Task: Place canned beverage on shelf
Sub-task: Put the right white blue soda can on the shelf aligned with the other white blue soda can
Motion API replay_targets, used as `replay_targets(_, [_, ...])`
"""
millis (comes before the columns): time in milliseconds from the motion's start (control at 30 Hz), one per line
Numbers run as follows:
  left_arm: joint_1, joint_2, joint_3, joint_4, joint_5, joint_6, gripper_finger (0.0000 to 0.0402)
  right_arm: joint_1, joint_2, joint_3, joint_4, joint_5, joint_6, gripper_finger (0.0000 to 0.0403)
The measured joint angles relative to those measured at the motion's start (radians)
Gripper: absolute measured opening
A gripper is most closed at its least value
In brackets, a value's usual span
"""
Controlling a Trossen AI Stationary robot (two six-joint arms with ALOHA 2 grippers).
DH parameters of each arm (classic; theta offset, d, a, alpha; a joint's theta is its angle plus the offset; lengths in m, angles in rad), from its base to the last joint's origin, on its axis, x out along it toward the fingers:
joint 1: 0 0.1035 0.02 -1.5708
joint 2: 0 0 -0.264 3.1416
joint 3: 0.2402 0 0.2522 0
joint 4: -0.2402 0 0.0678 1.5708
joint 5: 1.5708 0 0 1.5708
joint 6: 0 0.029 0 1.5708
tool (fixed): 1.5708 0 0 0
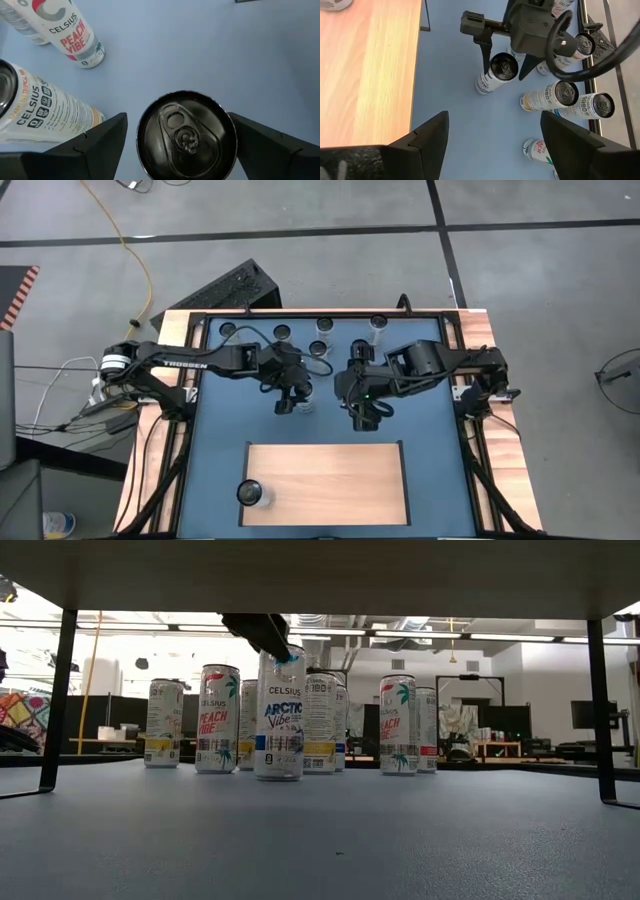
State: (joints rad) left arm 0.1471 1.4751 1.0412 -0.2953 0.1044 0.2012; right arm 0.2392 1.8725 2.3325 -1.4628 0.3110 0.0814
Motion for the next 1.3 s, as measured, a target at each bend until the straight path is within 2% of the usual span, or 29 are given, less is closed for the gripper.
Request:
replay_targets(200, [0.000, -0.002, 0.000, -0.016, 0.012, -0.012, 0.0310, 0.006, 0.000, 0.000, 0.000, 0.005, 0.005, 0.0297])
replay_targets(433, [0.000, -0.002, 0.000, -0.031, 0.017, -0.026, 0.0237, 0.011, 0.000, 0.000, 0.000, 0.006, 0.024, 0.0297])
replay_targets(767, [-0.018, -0.020, 0.025, -0.088, 0.008, -0.056, 0.0238, 0.010, 0.000, 0.000, -0.026, 0.006, 0.019, 0.0297])
replay_targets(1067, [-0.063, -0.106, 0.136, -0.208, -0.037, -0.048, 0.0238, 0.010, 0.000, 0.000, -0.072, 0.006, 0.043, 0.0297])
replay_targets(1300, [-0.121, -0.198, 0.264, -0.370, -0.039, -0.085, 0.0238, 0.010, -0.005, 0.000, -0.099, 0.006, 0.047, 0.0297])
